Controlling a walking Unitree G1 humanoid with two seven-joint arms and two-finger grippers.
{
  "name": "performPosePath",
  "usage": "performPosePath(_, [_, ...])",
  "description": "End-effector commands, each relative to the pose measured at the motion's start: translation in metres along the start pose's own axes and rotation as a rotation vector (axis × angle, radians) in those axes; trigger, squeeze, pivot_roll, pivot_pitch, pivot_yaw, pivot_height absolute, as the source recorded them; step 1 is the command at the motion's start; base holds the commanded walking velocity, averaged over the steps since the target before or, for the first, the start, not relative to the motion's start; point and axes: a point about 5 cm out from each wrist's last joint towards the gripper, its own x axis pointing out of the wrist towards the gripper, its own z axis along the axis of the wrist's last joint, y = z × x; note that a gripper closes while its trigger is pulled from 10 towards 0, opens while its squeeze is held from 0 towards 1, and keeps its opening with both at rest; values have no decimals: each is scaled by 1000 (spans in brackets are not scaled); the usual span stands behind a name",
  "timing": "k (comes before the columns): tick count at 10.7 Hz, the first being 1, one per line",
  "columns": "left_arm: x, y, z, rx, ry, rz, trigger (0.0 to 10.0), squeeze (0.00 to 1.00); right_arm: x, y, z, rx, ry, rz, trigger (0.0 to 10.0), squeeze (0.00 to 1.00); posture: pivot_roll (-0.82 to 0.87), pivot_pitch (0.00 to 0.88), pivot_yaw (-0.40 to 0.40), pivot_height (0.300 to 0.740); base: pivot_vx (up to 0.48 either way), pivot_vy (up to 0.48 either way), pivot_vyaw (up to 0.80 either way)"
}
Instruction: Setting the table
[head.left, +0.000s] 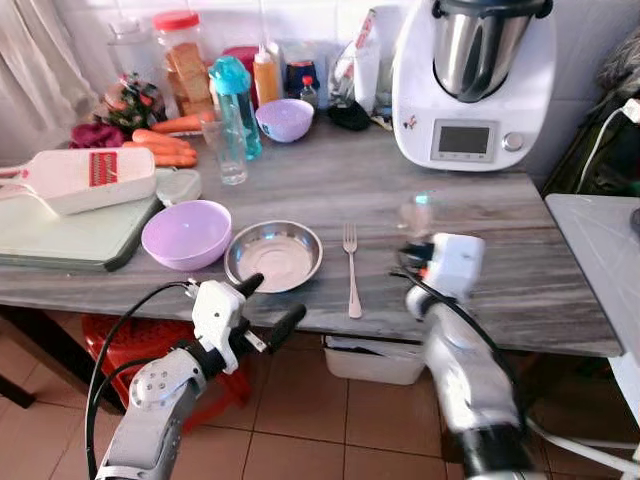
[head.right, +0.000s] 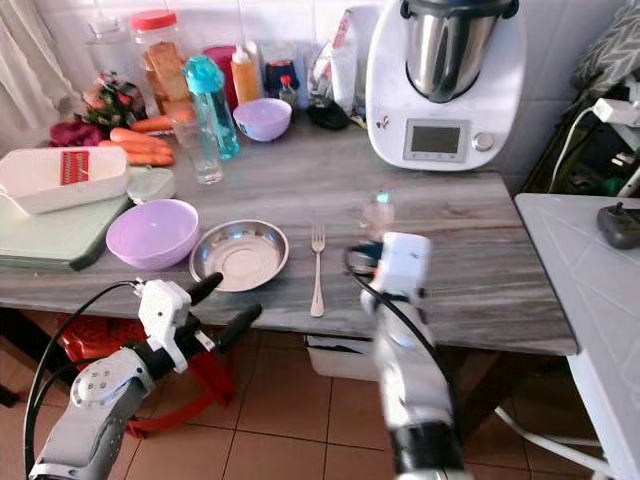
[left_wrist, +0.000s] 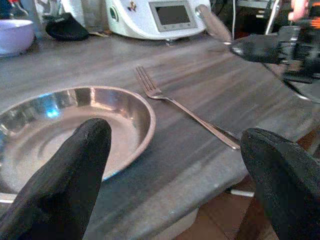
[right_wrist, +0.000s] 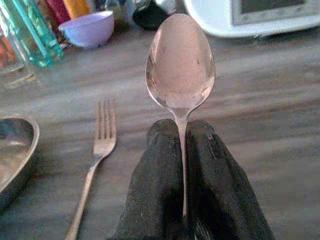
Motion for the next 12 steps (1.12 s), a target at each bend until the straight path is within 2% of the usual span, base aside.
performPosePath(1, [-3,1,2,2,7,-8,10000,0,6,7,3,24,10,16,10000,0,12,33,31,740,0,0,0])
performPosePath(4, [-3,-3,2,-10,10,-26,10000,0,20,13,0,61,75,18,10000,0,12,32,18,740,0,0,0])
performPosePath(7, [-2,-5,2,-14,13,-41,10000,0,24,17,-21,113,200,22,10000,0,13,30,16,740,0,0,0])
performPosePath(12, [0,-7,3,-18,13,-53,10000,0,29,24,-24,121,213,40,10000,0,14,33,21,740,0,0,0])
